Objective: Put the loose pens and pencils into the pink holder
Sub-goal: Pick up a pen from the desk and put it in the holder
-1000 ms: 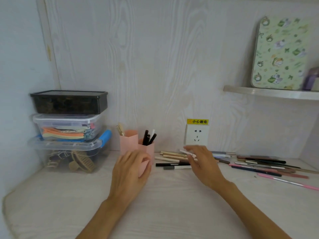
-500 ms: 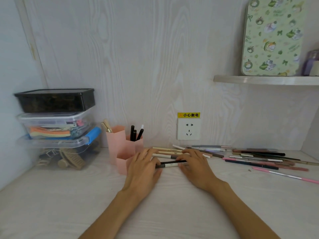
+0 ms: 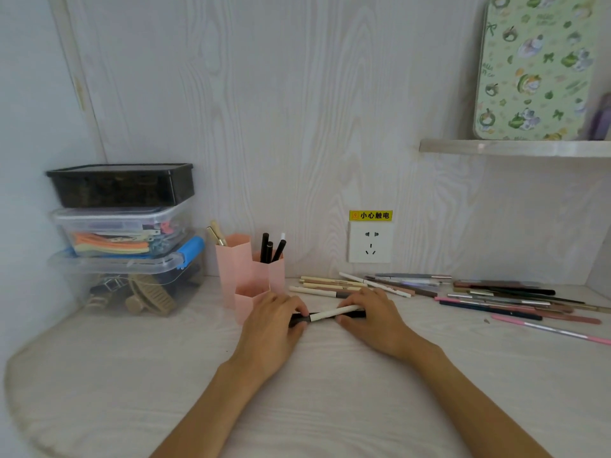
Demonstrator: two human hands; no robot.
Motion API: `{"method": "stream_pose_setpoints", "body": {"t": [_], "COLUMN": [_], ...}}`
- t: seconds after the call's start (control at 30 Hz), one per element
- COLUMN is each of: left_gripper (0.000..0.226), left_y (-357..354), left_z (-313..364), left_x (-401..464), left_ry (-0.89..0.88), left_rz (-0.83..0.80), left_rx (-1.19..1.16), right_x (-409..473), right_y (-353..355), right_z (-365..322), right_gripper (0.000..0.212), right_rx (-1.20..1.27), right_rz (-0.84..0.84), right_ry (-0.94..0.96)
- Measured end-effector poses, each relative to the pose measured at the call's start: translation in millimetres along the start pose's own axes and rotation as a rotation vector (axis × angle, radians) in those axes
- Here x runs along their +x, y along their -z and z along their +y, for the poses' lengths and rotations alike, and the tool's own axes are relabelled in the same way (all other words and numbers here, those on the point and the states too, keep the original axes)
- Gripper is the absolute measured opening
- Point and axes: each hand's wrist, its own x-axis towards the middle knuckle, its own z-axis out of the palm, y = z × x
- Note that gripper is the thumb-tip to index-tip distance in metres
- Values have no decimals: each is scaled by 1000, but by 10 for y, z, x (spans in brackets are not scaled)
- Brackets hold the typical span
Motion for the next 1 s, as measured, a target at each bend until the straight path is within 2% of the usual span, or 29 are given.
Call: {"method": "stream_pose_setpoints", "body": {"t": [0.1,0.23,0.3,0.4,0.43,0.5,0.6,0.7,0.77,0.9,1.0], "left_gripper": [14,14,19,22,23,21,18,20,18,21,26], "left_y": [70,216,337,566,633,735,784,813,812,730,635], "left_z": [-15,42,40,-93,-163,-310,-510,-628,-668,-656,-563], "left_x": [-29,-20,4,25,15,-12,-51,-77,-77,-14,52], "left_ry": [5,13,55,106,116,132,116,72,18,-111,-25], "left_rz": [14,221,392,778,877,977,971,1043,1045,771,599], "left_rx": [-86,-269,-433,-607,-619,-537,-329,-285,-208,46,73], "right_x": [-9,-7,-11,-15,-17,-12,8,19,21,38,45], "right_y": [10,22,24,19,16,14,20,36,32,-16,-17], "right_z": [-16,-23,-18,-11,-13,-16,-43,-65,-60,-37,-47], "right_gripper": [14,17,13,10,9,8,9,9,9,14,18], "right_rx": [2,-10,20,35,32,16,-32,-31,-28,-47,-48], "right_rz": [9,11,15,18,21,41,122,202,199,83,11], "right_ry": [-7,-20,-21,-19,-16,14,74,101,118,119,110]}}
